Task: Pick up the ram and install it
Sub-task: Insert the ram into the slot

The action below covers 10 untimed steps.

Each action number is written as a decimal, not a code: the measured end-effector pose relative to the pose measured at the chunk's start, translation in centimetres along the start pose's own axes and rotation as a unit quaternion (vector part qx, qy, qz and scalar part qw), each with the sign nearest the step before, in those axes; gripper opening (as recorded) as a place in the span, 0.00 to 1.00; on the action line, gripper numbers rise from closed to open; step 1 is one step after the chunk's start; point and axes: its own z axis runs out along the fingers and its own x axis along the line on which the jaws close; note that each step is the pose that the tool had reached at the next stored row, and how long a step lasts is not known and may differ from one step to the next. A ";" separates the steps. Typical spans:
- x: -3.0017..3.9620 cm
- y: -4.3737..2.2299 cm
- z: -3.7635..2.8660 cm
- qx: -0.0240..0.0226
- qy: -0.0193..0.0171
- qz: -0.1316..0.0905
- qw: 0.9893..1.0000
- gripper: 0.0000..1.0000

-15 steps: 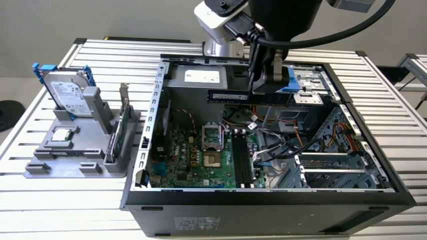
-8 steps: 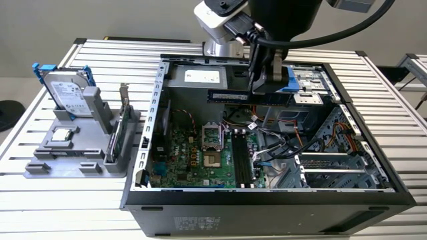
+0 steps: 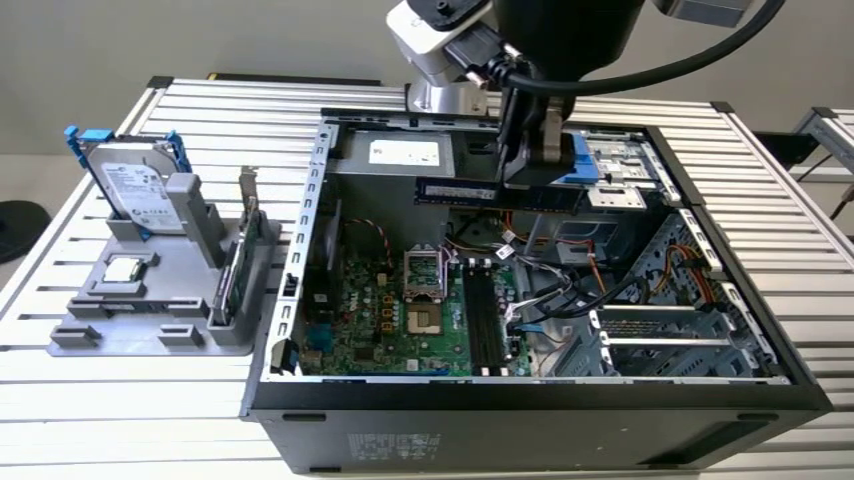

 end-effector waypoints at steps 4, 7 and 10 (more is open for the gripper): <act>0.00 0.00 0.00 0.000 0.000 0.015 1.000 0.00; 0.00 0.00 0.00 0.000 0.000 0.026 1.000 0.00; 0.00 0.00 -0.01 0.000 0.000 0.039 0.999 0.00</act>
